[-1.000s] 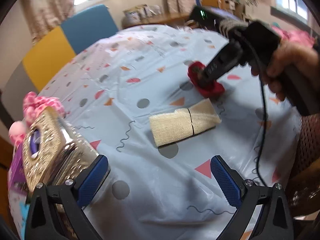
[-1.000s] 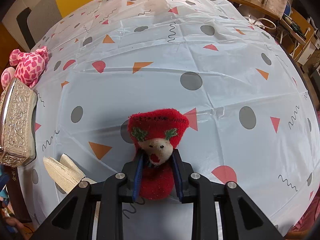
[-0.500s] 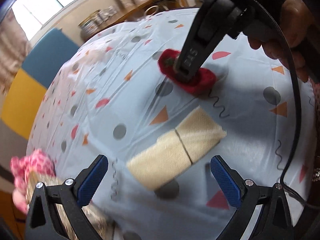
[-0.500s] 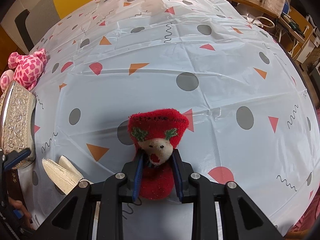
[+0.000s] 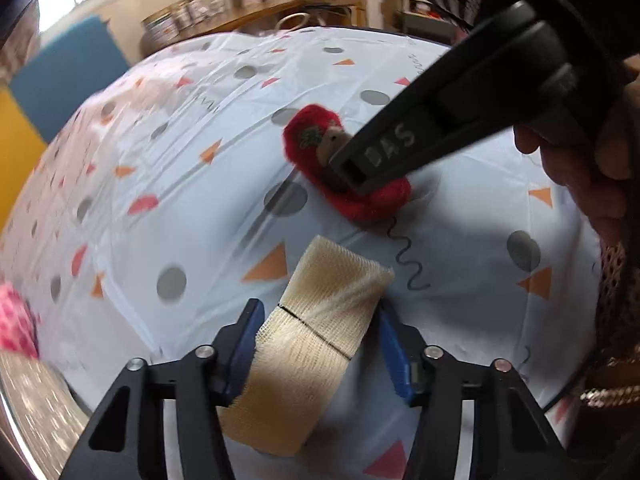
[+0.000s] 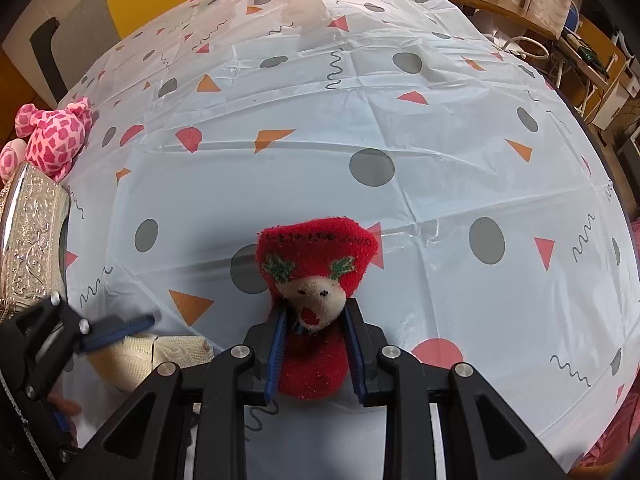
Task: Organize soft objects
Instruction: 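Grasp the beige woven pouch with the left tool and lift it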
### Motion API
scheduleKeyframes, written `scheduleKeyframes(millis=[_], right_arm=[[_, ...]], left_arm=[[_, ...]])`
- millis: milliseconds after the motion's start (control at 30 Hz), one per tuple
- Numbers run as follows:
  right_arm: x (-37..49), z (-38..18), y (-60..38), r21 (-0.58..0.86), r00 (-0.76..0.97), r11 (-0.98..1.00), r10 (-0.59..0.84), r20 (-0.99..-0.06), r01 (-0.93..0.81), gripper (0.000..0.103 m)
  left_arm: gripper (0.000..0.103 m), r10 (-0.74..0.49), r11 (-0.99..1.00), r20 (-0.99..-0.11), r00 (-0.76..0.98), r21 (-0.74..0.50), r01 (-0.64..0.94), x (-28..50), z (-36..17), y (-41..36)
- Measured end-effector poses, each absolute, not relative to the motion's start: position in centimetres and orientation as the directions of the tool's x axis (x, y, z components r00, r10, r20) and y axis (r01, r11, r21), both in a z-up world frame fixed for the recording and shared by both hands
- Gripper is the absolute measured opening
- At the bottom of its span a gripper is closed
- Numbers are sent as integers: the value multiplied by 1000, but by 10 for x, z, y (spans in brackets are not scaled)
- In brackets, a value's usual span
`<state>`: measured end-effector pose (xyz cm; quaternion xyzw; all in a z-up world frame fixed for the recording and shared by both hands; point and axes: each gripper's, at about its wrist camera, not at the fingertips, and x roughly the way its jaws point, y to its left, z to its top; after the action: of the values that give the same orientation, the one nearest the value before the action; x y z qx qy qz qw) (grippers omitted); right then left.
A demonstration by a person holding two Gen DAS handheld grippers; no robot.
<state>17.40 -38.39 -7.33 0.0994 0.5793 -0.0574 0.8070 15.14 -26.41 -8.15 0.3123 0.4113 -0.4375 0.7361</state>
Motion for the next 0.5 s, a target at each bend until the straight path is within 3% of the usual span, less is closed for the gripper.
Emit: scheduleKeyframes(millis=[300, 500], right_arm=[[177, -76, -376, 59, 318, 984, 3, -948, 167, 30], [176, -79, -375, 60, 319, 984, 3, -948, 170, 30]], left_arm=[[52, -314, 713, -889, 334, 12, 701, 131, -78, -203], [53, -286, 802, -872, 397, 9, 597, 101, -85, -171]])
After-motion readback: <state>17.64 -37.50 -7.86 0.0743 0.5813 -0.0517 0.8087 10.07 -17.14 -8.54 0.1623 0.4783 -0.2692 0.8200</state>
